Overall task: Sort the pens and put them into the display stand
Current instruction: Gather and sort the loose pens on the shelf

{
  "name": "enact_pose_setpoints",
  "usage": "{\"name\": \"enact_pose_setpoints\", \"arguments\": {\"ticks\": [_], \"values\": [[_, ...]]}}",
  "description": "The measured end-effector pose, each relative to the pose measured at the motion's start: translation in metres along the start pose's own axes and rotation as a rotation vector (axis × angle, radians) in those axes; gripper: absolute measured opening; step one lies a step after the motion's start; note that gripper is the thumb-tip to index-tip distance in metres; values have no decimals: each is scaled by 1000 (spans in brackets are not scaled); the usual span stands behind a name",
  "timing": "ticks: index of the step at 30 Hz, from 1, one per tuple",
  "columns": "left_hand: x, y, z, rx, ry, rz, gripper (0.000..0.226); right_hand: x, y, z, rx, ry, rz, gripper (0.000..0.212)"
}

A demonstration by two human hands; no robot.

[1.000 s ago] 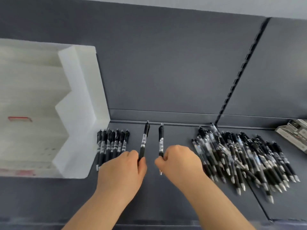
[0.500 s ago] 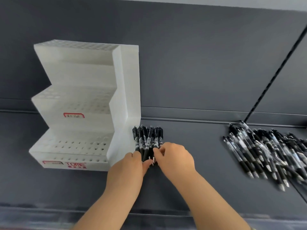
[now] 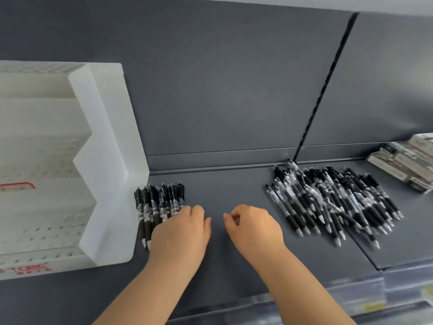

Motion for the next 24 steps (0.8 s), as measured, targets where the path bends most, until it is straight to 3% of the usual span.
{"name": "enact_pose_setpoints", "arguments": {"ticks": [12,24], "values": [[57,-34,144,29,-77,-10,26,24,81,137,-33,-31,94,22],[88,-59,240,19,40,-70,34,43,122,234,6,-3,47,25]]}}
Point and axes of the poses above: each hand's wrist, its own x-axis towards the middle knuckle, its own y-axis out of the back of the hand, z = x × y, the point moved 6 cm from there along x, towards the middle knuckle, and after that the axes turned 3 degrees about -x, right-handed, at the moved point
